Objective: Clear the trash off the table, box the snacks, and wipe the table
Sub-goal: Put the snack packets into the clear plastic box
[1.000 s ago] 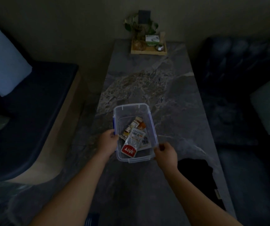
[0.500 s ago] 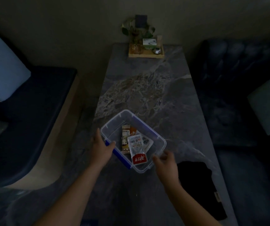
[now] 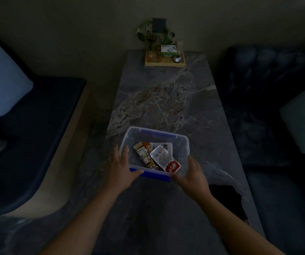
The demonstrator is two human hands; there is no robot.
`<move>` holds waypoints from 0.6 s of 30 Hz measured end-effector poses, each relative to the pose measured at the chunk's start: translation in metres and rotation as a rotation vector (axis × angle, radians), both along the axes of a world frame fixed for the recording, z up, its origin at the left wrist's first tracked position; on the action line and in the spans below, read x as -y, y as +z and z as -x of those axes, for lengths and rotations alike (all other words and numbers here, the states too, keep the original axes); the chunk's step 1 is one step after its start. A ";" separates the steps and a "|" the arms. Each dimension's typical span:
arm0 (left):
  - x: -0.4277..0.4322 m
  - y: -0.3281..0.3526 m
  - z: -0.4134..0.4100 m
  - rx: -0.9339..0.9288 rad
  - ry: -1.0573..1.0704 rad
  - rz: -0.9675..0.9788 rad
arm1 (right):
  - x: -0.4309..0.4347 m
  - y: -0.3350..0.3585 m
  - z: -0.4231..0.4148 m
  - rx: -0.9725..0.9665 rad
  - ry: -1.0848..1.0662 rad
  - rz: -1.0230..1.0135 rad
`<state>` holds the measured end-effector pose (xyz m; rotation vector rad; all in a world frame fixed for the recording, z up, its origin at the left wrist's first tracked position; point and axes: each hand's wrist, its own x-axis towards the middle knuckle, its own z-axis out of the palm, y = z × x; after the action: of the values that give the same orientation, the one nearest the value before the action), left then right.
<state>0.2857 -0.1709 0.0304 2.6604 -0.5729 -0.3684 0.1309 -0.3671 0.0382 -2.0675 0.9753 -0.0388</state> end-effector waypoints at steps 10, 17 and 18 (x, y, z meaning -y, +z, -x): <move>0.031 -0.009 -0.017 0.007 0.049 -0.025 | 0.024 -0.013 -0.029 -0.098 0.068 0.184; 0.069 -0.005 -0.046 0.006 0.068 -0.070 | 0.063 -0.010 -0.065 -0.121 0.108 0.235; 0.074 -0.005 -0.050 0.010 0.075 -0.067 | 0.069 -0.009 -0.070 -0.133 0.109 0.239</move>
<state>0.3362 -0.2447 0.0255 2.7408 -0.4704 -0.3584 0.2011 -0.4360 0.0294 -2.3656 0.9754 0.0414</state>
